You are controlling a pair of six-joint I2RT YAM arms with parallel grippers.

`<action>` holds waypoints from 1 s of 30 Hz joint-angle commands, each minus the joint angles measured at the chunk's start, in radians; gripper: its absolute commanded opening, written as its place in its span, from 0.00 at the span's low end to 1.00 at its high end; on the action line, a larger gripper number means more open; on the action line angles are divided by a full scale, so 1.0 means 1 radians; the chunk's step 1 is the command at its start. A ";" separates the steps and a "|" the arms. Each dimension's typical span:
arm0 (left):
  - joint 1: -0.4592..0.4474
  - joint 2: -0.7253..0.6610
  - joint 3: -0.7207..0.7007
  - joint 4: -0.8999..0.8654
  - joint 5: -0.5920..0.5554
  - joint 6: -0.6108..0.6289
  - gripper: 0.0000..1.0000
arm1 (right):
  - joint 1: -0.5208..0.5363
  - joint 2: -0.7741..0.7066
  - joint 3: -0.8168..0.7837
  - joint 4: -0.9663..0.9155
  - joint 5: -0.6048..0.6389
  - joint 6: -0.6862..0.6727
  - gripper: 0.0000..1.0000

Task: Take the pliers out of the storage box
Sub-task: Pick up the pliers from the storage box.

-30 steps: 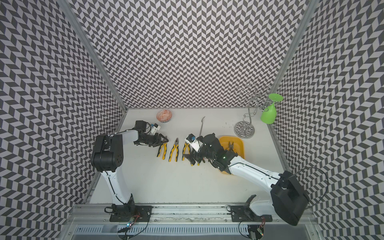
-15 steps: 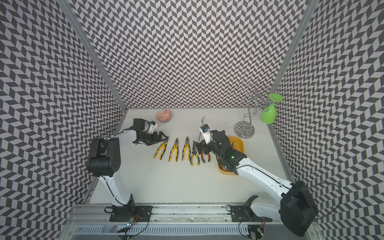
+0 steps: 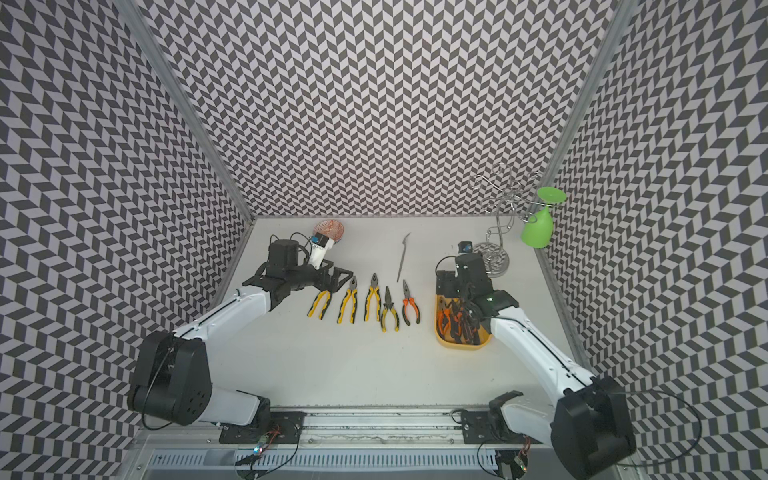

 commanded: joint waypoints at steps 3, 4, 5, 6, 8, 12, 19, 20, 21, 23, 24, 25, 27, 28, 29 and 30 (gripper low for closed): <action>-0.106 -0.059 -0.005 0.077 0.063 0.234 0.98 | -0.015 0.040 0.084 -0.240 0.030 0.123 0.88; -0.126 -0.070 -0.007 0.075 0.077 0.283 0.98 | -0.014 0.057 0.097 -0.276 0.016 0.128 0.86; -0.144 -0.076 -0.005 0.071 0.090 0.322 0.98 | -0.014 0.075 0.111 -0.314 -0.016 0.124 0.84; -0.155 -0.082 -0.002 0.066 0.100 0.343 0.98 | -0.014 0.091 0.120 -0.340 -0.038 0.127 0.83; -0.174 -0.083 0.016 0.039 0.132 0.382 0.98 | -0.011 0.121 0.119 -0.381 -0.088 0.142 0.78; -0.200 -0.079 0.046 -0.020 0.186 0.428 0.98 | 0.021 0.129 0.067 -0.378 -0.120 0.161 0.63; -0.210 -0.073 0.045 -0.047 0.220 0.455 0.98 | 0.073 0.168 0.027 -0.379 -0.124 0.183 0.41; -0.210 -0.073 0.047 -0.051 0.220 0.456 0.98 | 0.075 0.174 0.022 -0.373 -0.120 0.184 0.40; -0.211 -0.073 0.047 -0.054 0.220 0.457 0.98 | 0.075 0.183 0.016 -0.364 -0.118 0.182 0.37; -0.212 -0.080 0.042 -0.057 0.222 0.457 0.98 | 0.075 0.206 0.014 -0.353 -0.108 0.178 0.35; -0.211 -0.085 0.040 -0.059 0.225 0.456 0.98 | 0.076 0.221 0.012 -0.348 -0.107 0.177 0.35; -0.211 -0.089 0.036 -0.056 0.228 0.455 0.98 | 0.075 0.234 0.011 -0.341 -0.107 0.177 0.35; -0.212 -0.099 0.030 -0.048 0.228 0.450 0.98 | 0.076 0.255 0.007 -0.330 -0.102 0.176 0.35; -0.212 -0.101 0.026 -0.047 0.227 0.446 0.98 | 0.075 0.264 0.008 -0.329 -0.094 0.176 0.34; -0.212 -0.102 0.026 -0.047 0.226 0.447 0.98 | 0.075 0.269 0.010 -0.331 -0.086 0.177 0.32; -0.212 -0.102 0.025 -0.050 0.226 0.447 0.98 | 0.075 0.272 0.013 -0.333 -0.073 0.180 0.30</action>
